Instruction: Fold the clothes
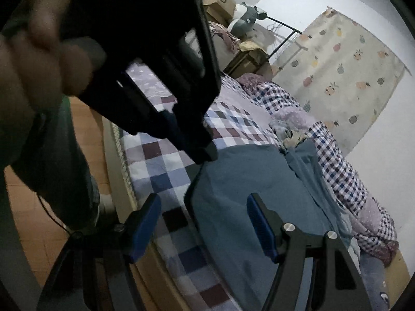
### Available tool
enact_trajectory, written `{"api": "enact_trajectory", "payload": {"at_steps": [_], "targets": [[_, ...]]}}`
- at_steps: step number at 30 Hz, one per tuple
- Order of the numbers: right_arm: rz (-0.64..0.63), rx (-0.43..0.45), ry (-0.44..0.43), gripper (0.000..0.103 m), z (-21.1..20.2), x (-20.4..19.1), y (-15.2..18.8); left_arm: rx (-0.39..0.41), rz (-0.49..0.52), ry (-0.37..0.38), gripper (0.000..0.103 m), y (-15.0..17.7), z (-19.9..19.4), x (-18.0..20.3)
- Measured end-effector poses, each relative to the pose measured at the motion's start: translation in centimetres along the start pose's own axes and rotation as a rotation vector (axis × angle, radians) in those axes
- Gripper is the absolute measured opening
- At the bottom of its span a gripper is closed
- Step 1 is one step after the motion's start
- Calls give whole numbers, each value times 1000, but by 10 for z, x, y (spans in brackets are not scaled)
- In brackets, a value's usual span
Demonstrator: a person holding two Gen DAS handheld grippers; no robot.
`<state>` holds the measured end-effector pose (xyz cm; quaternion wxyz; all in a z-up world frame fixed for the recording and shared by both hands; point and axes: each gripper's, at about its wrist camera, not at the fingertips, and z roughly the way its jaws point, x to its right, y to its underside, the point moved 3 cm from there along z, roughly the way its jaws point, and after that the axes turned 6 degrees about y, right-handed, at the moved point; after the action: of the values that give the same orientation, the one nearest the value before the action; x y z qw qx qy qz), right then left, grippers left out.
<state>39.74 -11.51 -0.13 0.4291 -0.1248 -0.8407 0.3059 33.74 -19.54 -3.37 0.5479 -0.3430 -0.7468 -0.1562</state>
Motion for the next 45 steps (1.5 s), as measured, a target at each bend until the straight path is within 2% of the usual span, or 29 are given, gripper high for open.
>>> {"api": "enact_trajectory", "payload": {"at_steps": [2, 3, 4, 5, 8, 9, 10, 12, 13, 17, 21, 29, 33, 38, 39, 40, 41, 42, 43, 45], "targets": [[-16, -2, 14, 70, 6, -3, 0, 3, -8, 23, 4, -3, -10, 0], [-24, -9, 17, 55, 8, -4, 1, 3, -13, 29, 4, -2, -10, 0], [-32, -16, 20, 15, 11, -5, 1, 1, -18, 29, 4, -1, -11, 0], [-40, -23, 22, 0, 13, -6, 2, 0, -24, 24, 5, 1, -12, 0], [-34, -10, 17, 1, 10, -3, -2, 14, -50, 40, 9, 4, -21, -1], [-32, -5, 15, 1, 8, -2, -3, 24, -50, 46, 18, 4, -23, 0], [-30, 0, 13, 1, 7, -1, -4, 33, -50, 52, 36, 4, -26, 1], [-25, 10, 9, 1, 4, 1, -7, 45, -46, 54, 64, 3, -29, 3], [-23, 15, 8, 1, 3, 2, -8, 49, -42, 52, 69, 3, -29, 3], [-14, 35, 0, 1, -3, 6, -12, 57, -27, 36, 72, 2, -34, 1], [2, 44, -2, 1, -7, 9, -18, 44, -33, 16, 72, 0, -19, 2], [46, 54, 7, 1, -16, 18, -27, 74, -119, 46, 72, 1, -14, -9], [63, 50, 7, 1, -17, 20, -31, 74, -187, 113, 72, 2, -9, -14], [44, 49, -14, 1, -19, 9, -32, 96, -178, 183, 71, -3, -10, -7], [39, 50, -18, 1, -20, 7, -32, 96, -174, 181, 61, -4, -10, -6], [34, 51, -22, 1, -20, 5, -32, 96, -169, 178, 44, -4, -9, -5], [29, 51, -25, 1, -21, 3, -32, 89, -164, 159, 35, -4, -9, -5], [22, 53, -28, 1, -22, 1, -32, 83, -158, 136, 19, -4, -9, -6], [12, 54, -27, 1, -23, -2, -32, 82, -152, 118, 9, -4, -9, -7], [-12, 53, -20, 1, -22, -5, -29, 108, -149, 107, 6, -7, -13, -7]]}}
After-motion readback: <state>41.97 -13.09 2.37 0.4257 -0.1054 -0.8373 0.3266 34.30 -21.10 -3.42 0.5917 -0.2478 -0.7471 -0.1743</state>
